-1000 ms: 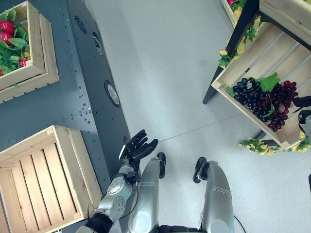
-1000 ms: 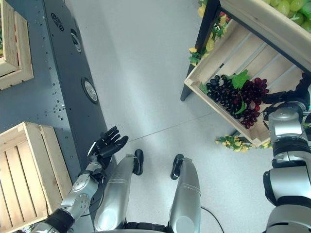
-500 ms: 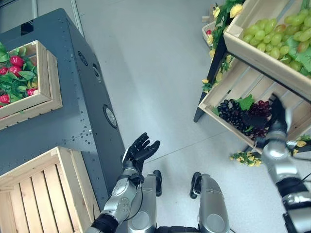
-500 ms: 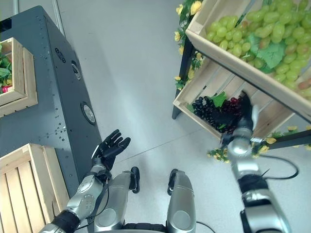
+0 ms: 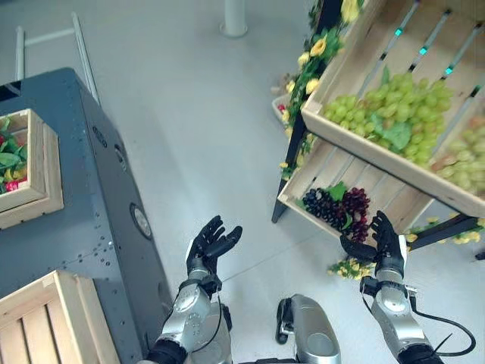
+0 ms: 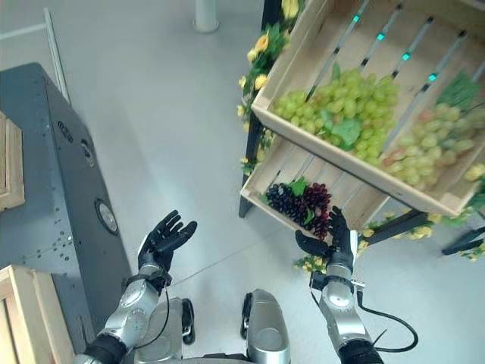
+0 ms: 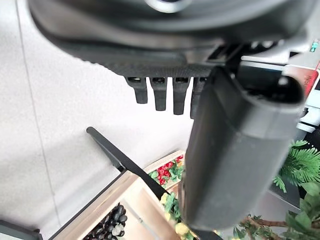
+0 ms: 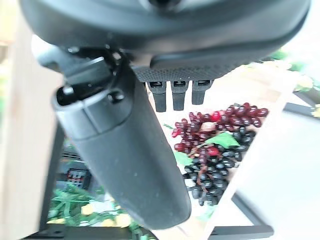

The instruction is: Pick up the fruits from the basket on one side to the basket on the other side

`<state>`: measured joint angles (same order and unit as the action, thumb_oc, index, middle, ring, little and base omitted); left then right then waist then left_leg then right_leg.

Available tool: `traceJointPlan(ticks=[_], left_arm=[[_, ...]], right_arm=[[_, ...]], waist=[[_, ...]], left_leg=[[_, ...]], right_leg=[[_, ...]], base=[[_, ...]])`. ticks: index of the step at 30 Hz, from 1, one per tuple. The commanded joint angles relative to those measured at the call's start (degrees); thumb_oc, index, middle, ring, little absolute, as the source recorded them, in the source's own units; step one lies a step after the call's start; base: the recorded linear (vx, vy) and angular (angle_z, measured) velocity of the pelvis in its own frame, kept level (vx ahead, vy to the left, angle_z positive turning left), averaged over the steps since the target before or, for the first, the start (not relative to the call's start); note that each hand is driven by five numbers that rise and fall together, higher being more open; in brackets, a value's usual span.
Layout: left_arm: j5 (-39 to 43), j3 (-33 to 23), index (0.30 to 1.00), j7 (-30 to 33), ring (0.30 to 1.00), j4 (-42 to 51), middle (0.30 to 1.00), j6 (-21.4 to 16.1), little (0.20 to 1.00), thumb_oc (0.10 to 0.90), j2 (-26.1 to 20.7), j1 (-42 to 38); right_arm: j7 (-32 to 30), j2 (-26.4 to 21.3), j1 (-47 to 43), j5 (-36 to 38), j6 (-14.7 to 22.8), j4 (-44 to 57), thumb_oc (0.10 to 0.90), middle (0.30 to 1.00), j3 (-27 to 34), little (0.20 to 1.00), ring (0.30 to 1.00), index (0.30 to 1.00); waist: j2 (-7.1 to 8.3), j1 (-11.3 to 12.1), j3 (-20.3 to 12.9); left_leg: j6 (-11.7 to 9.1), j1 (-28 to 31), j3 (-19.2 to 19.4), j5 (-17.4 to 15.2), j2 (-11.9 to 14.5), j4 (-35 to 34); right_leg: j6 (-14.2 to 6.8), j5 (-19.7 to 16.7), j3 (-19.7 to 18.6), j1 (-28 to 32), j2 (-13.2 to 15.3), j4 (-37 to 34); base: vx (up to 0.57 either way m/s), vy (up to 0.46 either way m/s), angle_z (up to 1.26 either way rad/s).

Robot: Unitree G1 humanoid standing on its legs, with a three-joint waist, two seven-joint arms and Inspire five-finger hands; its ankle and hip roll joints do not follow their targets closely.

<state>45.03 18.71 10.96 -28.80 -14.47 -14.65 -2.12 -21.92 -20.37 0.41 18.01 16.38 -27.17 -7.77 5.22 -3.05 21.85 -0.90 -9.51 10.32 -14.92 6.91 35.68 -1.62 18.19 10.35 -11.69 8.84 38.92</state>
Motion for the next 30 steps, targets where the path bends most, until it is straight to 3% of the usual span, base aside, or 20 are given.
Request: traceJointPlan(ticks=[1, 6, 10, 17, 23, 30], left_arm=[[-4.1, 0.2, 0.9, -1.6, 0.9, 3.5, 0.9, -3.0, 0.9, 0.8, 0.8, 1.8], [2.4, 0.5, 0.9, -2.2, 0.9, -1.5, 0.9, 0.8, 0.9, 0.8, 2.7, 1.6], [4.4, 1.4, 0.9, -1.6, 0.9, -6.9, 0.9, 1.8, 0.9, 0.8, 4.7, 1.1], [-7.7, 3.1, 0.9, 0.3, 0.9, -18.1, 0.9, 3.0, 0.9, 0.8, 6.2, -1.1], [-13.8, 2.4, 0.9, 1.3, 0.9, -29.5, 0.9, 6.5, 0.9, 0.8, 6.0, -2.9], [-21.1, 2.1, 0.9, 0.6, 0.9, -36.2, 0.9, 7.1, 0.9, 0.8, 5.2, -2.7]], right_arm=[[3.2, -1.7, -0.7, -3.3, 7.6, 4.3, 0.8, 0.9, -1.6, 0.9, 0.9, 0.9], [9.3, 1.0, 1.4, -1.1, 3.9, 4.2, 0.8, 0.9, -5.4, 0.9, 0.9, 0.9], [14.2, 2.0, 1.5, -0.3, 2.4, 1.3, 0.8, 0.9, -8.9, 0.9, 0.9, 0.9], [18.5, 5.1, -1.6, -3.5, -0.9, -10.7, 0.8, 0.9, -15.5, 0.9, 0.9, 0.9], [22.8, 6.6, -4.2, -7.2, -7.2, -19.7, 0.8, 0.9, -19.7, 0.9, 0.9, 0.9], [21.2, 7.7, -4.8, -8.4, -11.9, -26.1, 0.8, 0.9, -19.6, 0.9, 0.9, 0.9]], waist=[[-1.85, -1.9, -4.7], [-2.01, -3.6, -7.0], [-2.3, -4.0, -9.1], [-3.15, -2.1, -12.8], [-3.5, 0.3, -15.4], [-3.8, 2.2, -16.6]], left_leg=[[5.5, 5.8, 4.0, -5.0, -1.9, -0.6], [4.2, 9.9, 5.0, 0.6, -2.6, -11.3], [3.3, 11.8, 4.6, 3.4, -4.0, -19.3], [2.8, 14.6, 2.3, 10.3, -5.7, -33.5], [2.0, 15.3, -0.2, 13.7, -6.6, -40.7], [2.4, 14.3, -3.2, 13.8, -7.1, -40.7]], right_leg=[[3.6, -1.3, -0.7, 7.5, -1.2, -4.2], [1.9, -5.4, -2.2, 9.7, -2.8, -13.0], [0.8, -9.0, -2.8, 11.3, -3.9, -20.8], [-0.2, -15.3, -3.1, 14.1, -5.9, -33.9], [-0.6, -17.9, -0.7, 16.6, -6.7, -40.9], [0.2, -15.9, 1.7, 17.3, -7.1, -39.7]], base=[[-0.01, -0.016, -0.05], [-0.03, -0.003, -0.1], [-0.04, 0.001, -0.27], [-0.03, -0.044, 0.03], [-0.01, -0.044, 0.18], [0.01, -0.05, 0.25]])
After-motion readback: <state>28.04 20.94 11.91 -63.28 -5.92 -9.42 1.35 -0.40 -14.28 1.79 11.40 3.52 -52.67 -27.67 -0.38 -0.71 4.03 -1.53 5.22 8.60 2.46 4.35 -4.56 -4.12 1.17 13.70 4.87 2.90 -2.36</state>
